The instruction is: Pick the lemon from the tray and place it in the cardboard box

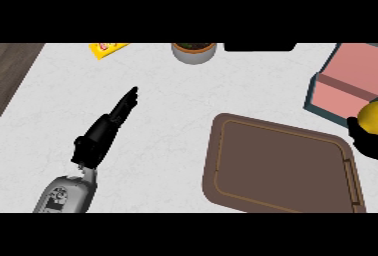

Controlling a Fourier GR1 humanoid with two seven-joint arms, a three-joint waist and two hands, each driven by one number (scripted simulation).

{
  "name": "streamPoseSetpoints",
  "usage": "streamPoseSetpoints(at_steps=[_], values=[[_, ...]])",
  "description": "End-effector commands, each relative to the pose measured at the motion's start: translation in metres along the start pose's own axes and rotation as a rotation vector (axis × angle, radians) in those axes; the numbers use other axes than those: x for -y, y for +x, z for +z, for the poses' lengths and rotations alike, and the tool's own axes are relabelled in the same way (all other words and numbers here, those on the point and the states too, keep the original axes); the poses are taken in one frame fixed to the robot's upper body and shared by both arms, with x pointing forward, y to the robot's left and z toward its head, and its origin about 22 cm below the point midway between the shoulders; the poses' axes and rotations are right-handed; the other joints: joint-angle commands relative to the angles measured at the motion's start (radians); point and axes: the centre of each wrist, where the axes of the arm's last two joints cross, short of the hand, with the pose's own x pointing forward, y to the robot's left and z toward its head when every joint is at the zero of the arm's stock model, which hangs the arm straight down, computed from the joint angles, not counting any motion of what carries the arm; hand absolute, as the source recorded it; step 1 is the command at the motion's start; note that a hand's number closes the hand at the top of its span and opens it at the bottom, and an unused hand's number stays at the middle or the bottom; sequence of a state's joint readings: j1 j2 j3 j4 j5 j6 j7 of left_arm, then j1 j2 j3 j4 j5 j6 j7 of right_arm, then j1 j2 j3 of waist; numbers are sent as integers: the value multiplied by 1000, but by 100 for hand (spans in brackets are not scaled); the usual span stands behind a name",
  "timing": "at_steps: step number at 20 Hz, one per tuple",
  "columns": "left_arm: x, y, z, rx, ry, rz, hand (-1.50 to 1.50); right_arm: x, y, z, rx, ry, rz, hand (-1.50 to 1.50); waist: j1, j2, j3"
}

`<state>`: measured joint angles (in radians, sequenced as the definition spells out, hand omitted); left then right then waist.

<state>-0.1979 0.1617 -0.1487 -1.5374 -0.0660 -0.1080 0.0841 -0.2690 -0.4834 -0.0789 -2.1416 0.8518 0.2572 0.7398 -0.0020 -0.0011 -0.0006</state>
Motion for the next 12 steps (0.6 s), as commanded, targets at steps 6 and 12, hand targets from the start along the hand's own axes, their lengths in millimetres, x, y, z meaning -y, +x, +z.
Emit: streamPoseSetpoints(at_steps=[6, 12], values=[[7, -3, 2, 5, -4, 8, 0, 6, -13, -66, -79, -53, -29, 150, 7, 2, 0], [6, 3, 2, -15, -9, 11, 0, -4, -44, -90, -95, -59, -55, 150, 6, 1, 1]])
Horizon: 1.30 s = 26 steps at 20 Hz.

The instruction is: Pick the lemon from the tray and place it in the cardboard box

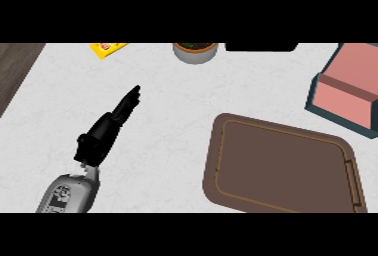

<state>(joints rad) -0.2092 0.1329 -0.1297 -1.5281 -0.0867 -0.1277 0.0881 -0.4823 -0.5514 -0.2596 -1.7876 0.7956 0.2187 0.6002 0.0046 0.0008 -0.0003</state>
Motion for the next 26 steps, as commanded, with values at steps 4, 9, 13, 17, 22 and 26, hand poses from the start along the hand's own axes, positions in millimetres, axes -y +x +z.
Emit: streamPoseSetpoints(at_steps=[4, 9, 13, 17, 22, 26], values=[[-3, 11, 12, 15, 0, -3, 0, -19, -13, -51, -52, -15, 2, 150, 9, 1, 0], [5, -2, 0, 11, -13, -9, 0, -23, -22, -82, -75, -38, 34, 150, 7, 3, 0], [14, 5, -5, 2, -6, 0, 0, -62, -49, -80, -58, 5, 128, 150, 6, 3, 1], [8, 0, 6, 13, -13, 4, 0, -85, -51, -98, -86, 49, 162, 150, 15, 4, 1], [22, 9, 0, 15, -25, 1, 0, -121, -82, -95, -178, 98, 63, 150, 20, 7, 2], [3, 11, -15, 22, 2, -11, 0, -129, -105, -95, -287, 171, -77, -150, 22, 14, 3]])
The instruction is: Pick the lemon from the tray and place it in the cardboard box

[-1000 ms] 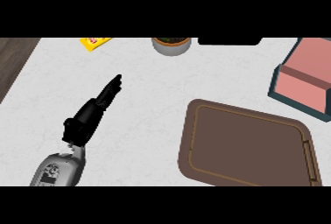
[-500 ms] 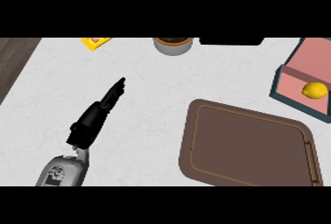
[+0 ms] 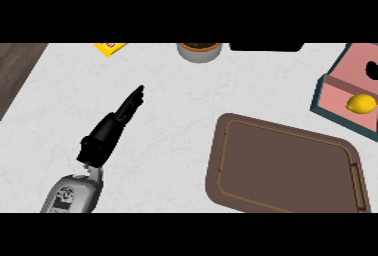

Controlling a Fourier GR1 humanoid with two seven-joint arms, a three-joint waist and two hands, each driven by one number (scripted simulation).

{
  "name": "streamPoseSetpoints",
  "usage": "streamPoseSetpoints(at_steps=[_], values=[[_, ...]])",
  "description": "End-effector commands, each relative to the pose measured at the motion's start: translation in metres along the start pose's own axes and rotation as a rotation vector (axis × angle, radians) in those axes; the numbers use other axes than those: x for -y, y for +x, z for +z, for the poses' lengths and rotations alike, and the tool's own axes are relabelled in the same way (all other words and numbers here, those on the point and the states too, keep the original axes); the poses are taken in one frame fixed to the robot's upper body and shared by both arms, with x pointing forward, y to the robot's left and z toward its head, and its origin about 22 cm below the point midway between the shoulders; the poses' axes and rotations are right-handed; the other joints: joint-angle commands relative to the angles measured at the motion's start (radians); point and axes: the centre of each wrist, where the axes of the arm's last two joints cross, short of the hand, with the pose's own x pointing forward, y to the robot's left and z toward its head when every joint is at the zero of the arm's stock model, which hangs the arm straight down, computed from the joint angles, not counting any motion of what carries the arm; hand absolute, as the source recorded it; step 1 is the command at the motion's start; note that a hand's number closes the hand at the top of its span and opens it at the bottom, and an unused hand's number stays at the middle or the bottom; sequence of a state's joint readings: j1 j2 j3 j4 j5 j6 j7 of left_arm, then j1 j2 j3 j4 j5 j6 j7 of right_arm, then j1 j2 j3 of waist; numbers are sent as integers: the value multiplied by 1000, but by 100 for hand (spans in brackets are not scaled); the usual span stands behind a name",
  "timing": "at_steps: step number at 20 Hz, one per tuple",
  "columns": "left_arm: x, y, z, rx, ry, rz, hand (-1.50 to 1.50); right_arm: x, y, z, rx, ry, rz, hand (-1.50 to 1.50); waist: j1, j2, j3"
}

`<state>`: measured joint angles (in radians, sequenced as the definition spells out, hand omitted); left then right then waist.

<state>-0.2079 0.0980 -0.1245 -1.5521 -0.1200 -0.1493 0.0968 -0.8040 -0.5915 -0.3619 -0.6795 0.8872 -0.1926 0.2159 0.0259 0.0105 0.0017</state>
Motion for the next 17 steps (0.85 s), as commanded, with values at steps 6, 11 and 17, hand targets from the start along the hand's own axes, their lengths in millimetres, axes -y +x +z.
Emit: streamPoseSetpoints(at_steps=[6, 11, 17], values=[[10, 6, -3, 4, -17, 8, 0, -7, -23, -12, -17, 24, -239, -150, 10, 1, 1], [-7, 7, -11, 9, -11, -7, 0, 8, -35, -15, 10, -178, -518, -150, -7, 1, 3], [-18, -12, 6, -10, 3, 4, 0, 39, -83, -18, -21, -273, -766, -150, -8, -1, 1]])
